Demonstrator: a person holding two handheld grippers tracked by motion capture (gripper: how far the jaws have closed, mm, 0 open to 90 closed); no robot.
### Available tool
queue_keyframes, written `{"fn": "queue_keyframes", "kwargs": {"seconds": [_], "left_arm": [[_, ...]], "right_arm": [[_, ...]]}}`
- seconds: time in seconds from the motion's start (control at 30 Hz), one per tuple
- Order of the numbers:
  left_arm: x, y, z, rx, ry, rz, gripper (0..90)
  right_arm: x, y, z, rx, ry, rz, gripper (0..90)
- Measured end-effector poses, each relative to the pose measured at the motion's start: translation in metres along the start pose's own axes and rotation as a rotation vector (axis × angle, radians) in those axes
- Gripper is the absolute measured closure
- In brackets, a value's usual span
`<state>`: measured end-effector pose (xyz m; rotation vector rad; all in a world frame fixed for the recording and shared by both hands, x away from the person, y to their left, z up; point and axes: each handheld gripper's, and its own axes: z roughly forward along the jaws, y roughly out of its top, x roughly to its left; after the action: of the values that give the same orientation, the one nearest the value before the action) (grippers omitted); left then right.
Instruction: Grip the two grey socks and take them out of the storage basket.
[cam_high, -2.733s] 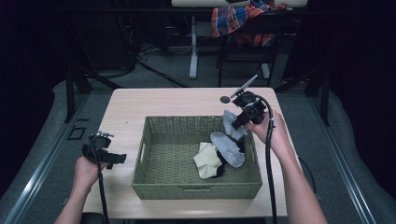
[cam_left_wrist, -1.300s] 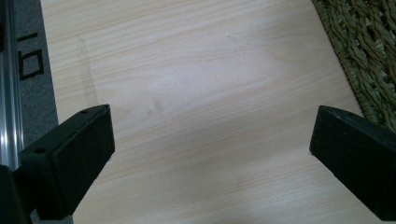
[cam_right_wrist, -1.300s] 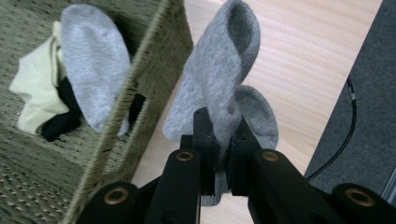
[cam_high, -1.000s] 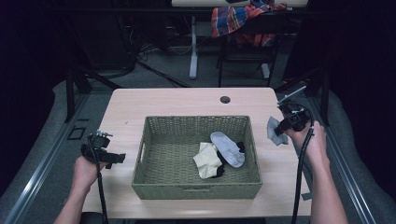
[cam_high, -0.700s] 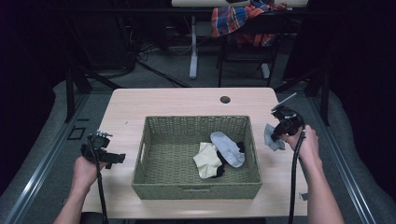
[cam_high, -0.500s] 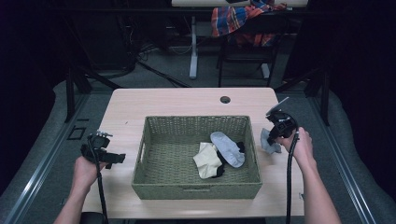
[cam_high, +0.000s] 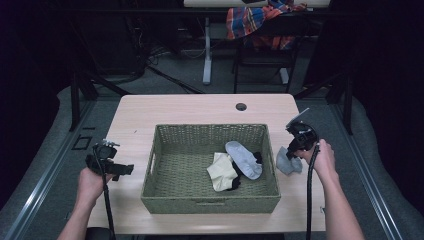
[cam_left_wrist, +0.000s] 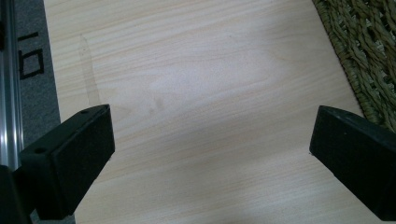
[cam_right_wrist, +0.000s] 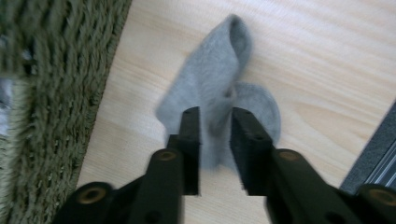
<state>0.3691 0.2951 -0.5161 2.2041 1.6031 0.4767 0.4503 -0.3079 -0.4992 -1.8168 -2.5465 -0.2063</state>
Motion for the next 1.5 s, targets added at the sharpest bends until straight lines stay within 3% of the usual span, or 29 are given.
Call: {"fn": "queue_keyframes", "kwargs": {"seconds": [0.03, 0.13, 0.2, 0.23, 0.37, 0.47, 0.63, 0.9, 1.07, 1.23, 1.5], "left_arm": [[0.0, 0.0, 0.0, 0.0, 0.0, 0.0, 0.2], [0.0, 0.0, 0.0, -0.001, -0.001, 0.0, 0.2], [0.0, 0.0, 0.0, -0.002, 0.0, 0.001, 0.2], [0.0, 0.0, 0.0, -0.002, 0.0, 0.001, 0.2], [-0.001, 0.0, 0.0, -0.006, 0.001, 0.004, 0.2], [0.0, 0.0, 0.0, -0.004, -0.001, 0.001, 0.2], [0.0, 0.0, 0.0, -0.002, -0.002, 0.003, 0.2], [-0.002, 0.001, 0.0, -0.003, 0.001, 0.003, 0.2], [-0.001, 0.001, 0.0, -0.003, 0.002, 0.004, 0.2], [-0.001, 0.001, 0.0, -0.004, 0.001, 0.004, 0.2], [-0.001, 0.0, 0.0, -0.005, -0.002, 0.004, 0.2]], "right_arm": [[0.0, 0.0, 0.0, 0.0, 0.0, 0.0, 65.9], [0.001, -0.001, -0.01, -0.053, -0.003, 0.026, 50.5], [0.003, -0.003, -0.027, -0.091, -0.004, 0.027, 37.8], [0.003, -0.003, -0.027, -0.091, -0.004, 0.027, 37.8], [0.007, -0.006, -0.05, -0.097, -0.01, -0.011, 23.8], [0.017, -0.007, -0.064, -0.142, -0.008, -0.037, 13.4], [0.038, -0.005, -0.081, -0.181, -0.001, -0.102, 7.7], [0.083, -0.003, -0.105, -0.251, 0.004, -0.23, 0.0], [0.108, 0.001, -0.105, -0.282, 0.046, -0.283, 0.0], [0.131, 0.009, -0.092, -0.262, 0.078, -0.37, 1.1], [0.147, 0.02, -0.067, -0.22, 0.09, -0.387, 1.5]]}}
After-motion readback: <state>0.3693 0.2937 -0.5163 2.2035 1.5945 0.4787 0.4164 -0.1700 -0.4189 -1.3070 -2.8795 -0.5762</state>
